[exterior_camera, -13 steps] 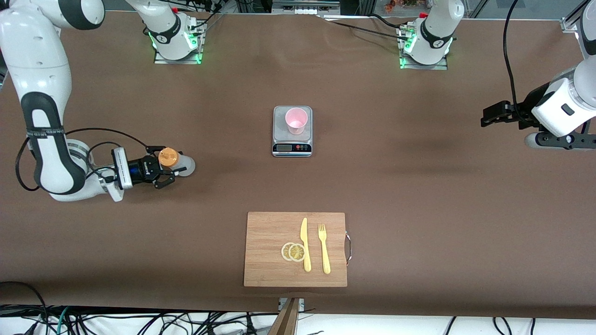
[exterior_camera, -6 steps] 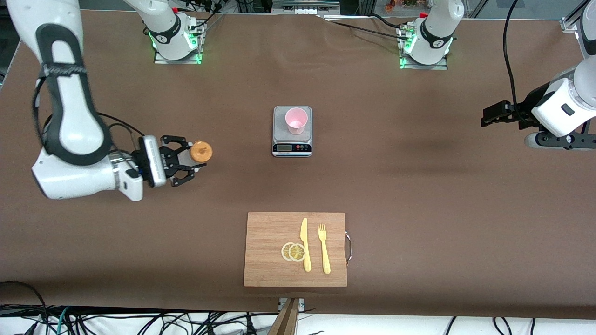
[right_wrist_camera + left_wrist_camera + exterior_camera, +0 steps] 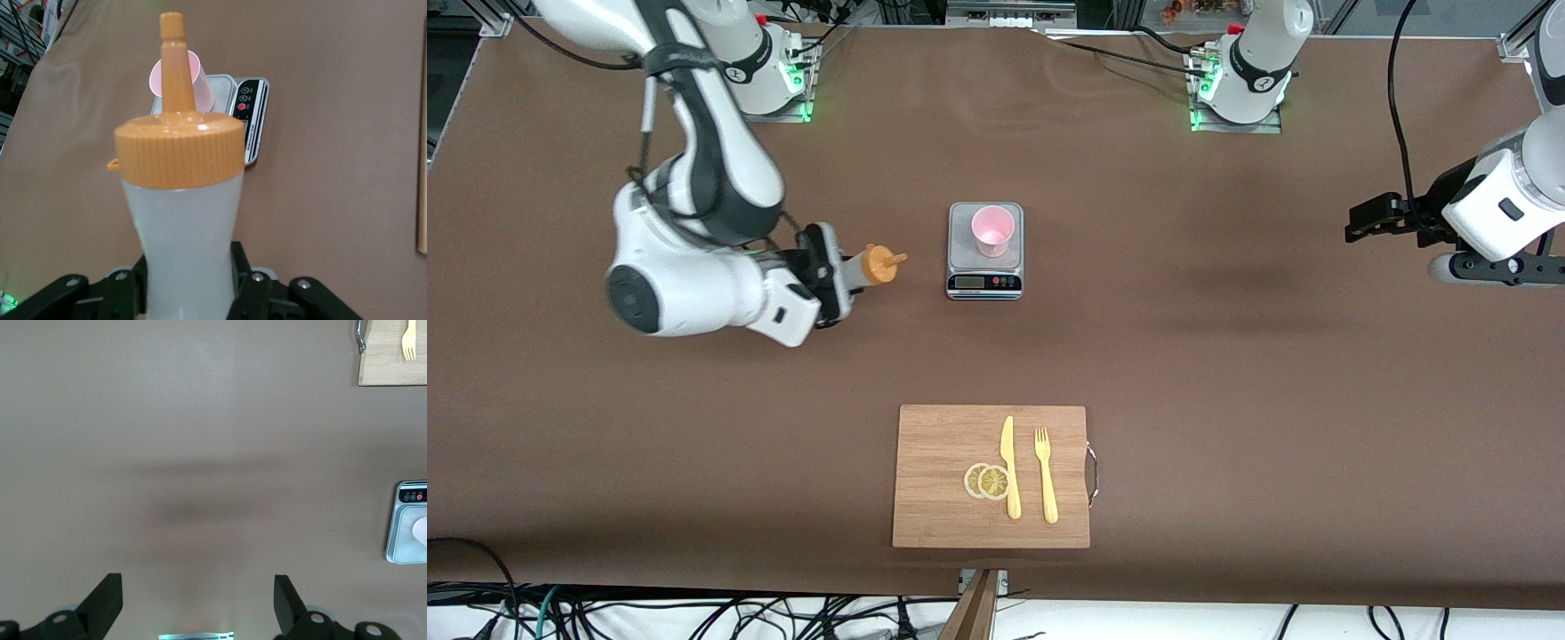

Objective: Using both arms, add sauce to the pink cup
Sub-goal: 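Lift the sauce bottle with the right gripper over the pink cup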

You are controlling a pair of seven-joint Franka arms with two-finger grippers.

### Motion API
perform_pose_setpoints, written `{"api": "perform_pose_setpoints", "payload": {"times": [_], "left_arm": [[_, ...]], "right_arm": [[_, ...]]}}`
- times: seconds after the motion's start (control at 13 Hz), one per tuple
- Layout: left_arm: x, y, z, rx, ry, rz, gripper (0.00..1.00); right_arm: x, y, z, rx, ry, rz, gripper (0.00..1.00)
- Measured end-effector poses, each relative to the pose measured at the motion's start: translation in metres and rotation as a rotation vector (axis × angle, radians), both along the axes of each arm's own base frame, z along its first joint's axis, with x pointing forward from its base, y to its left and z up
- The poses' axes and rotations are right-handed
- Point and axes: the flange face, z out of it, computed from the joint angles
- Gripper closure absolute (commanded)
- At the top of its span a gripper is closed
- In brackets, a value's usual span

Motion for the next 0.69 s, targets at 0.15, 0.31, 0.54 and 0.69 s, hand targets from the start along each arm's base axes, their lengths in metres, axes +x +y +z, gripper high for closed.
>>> {"api": "perform_pose_setpoints", "payload": {"times": [0.15, 0.31, 0.54, 0.69], "left_arm": [[0.000, 0.000, 0.000, 0.000, 0.000, 0.000, 0.00], [0.000, 0.000, 0.000, 0.000, 0.000, 0.000, 0.00], [0.000, 0.001, 0.000, 0.000, 0.000, 0.001, 0.00], [0.000, 0.001, 0.000, 0.000, 0.000, 0.000, 0.00]], "right_arm": [[-0.015, 0.029, -0.013, -0.066, -0.027, 0.027, 0.74], [-0.034, 0.056, -0.025, -0.150, -0.054, 0.067, 0.73], [-0.068, 0.106, -0.032, -0.285, -0.104, 0.106, 0.73], [-0.087, 0.126, -0.037, -0.351, -0.124, 0.129, 0.73]]}}
